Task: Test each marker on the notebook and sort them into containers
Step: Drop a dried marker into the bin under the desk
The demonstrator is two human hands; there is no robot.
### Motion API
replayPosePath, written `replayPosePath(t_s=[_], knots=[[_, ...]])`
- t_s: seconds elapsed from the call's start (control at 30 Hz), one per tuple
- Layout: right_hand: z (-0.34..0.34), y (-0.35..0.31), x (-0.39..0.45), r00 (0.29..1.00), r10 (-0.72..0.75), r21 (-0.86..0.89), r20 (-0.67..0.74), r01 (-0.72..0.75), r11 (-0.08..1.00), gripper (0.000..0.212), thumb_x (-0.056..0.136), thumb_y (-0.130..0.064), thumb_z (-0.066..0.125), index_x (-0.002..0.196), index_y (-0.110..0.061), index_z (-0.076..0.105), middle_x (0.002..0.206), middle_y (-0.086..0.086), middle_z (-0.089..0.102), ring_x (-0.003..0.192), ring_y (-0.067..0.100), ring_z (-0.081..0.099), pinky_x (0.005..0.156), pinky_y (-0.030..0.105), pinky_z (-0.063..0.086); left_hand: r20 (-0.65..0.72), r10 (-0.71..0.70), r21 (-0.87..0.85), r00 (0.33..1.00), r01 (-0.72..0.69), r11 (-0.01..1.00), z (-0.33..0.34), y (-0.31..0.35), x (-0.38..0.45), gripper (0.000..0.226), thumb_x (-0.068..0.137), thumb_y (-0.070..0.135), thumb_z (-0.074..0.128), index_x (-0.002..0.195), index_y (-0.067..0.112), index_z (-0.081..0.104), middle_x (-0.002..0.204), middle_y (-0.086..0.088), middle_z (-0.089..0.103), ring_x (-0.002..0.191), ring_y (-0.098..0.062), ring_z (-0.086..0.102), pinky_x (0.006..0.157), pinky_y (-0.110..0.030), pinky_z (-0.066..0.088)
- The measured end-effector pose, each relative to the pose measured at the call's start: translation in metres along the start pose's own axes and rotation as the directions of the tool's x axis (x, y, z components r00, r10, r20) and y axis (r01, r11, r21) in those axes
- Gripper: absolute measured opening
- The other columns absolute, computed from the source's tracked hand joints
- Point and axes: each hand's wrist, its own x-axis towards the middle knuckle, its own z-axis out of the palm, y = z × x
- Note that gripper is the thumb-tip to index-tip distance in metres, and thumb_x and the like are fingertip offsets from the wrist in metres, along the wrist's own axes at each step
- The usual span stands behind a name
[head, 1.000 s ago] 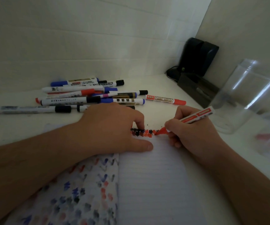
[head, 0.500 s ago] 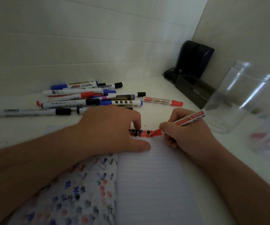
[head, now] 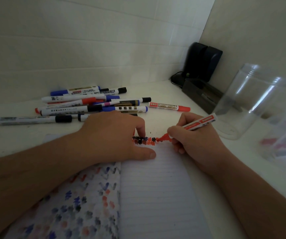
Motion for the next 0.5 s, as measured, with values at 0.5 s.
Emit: replayPosePath(t_s=[0.5], knots=[[-0.073,-0.043,-0.072,0.993,-0.081,0.685,0.085,0.001,0.728,0.025,0.079,-0.014,0.066,0.063,-0.018,0.046,0.057,0.005,0.04,0.052,0.019,0.043,0.048,0.026,0.031,-0.137,0.307,-0.564,0.942,-0.329,0.758,-0.052,0.063,-0.04,0.015,0.104,0.031,0.046,0.116,0.04,0.044,0.101,0.02,0.066,0.096,-0.002,0.063,0.085,-0.032,0.053]])
